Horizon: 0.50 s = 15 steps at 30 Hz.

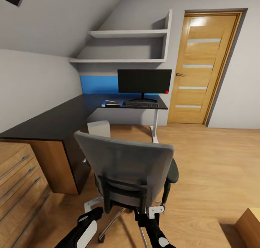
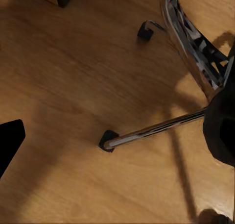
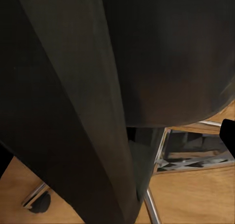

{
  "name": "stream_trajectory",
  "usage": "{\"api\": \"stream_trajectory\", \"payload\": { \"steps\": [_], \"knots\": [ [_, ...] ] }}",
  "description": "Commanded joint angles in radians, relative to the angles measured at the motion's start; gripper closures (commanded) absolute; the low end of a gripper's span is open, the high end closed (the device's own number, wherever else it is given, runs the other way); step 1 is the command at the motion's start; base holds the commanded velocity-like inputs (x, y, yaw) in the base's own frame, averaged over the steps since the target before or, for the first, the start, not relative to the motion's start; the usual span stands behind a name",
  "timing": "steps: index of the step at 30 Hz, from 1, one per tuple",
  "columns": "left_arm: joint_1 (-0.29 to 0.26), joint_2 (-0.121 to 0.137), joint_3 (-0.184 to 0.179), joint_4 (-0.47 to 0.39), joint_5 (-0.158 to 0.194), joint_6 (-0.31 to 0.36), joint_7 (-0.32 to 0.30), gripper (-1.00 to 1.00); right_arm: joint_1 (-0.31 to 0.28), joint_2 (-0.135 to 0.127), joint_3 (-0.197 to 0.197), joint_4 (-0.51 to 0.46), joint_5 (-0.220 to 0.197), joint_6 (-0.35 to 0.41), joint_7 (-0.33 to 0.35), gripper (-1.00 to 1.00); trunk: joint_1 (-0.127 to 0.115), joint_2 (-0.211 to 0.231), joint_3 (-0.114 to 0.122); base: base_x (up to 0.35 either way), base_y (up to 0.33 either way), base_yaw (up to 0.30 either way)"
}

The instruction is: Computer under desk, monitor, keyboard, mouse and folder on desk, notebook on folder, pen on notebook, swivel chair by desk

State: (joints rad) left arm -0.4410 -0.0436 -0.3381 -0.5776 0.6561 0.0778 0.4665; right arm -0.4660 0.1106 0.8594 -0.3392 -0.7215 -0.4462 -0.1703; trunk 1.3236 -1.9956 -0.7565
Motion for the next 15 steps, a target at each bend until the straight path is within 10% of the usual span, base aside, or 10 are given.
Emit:
{"api": "stream_trajectory", "payload": {
  "steps": [1, 15],
  "knots": [
    [-0.001, 0.001, -0.006, -0.001, 0.004, 0.003, 0.008, -1.00, -0.002, 0.000, 0.012, -0.002, 0.010, -0.002, -0.006, -1.00, 0.000, 0.000, -0.001, 0.313, -0.127, 0.189],
    [-0.001, 0.000, -0.006, 0.003, 0.004, 0.003, 0.008, -1.00, -0.002, 0.000, 0.012, -0.001, 0.010, -0.003, -0.006, -1.00, 0.000, 0.000, -0.003, 0.313, -0.127, 0.061]
  ]
}}
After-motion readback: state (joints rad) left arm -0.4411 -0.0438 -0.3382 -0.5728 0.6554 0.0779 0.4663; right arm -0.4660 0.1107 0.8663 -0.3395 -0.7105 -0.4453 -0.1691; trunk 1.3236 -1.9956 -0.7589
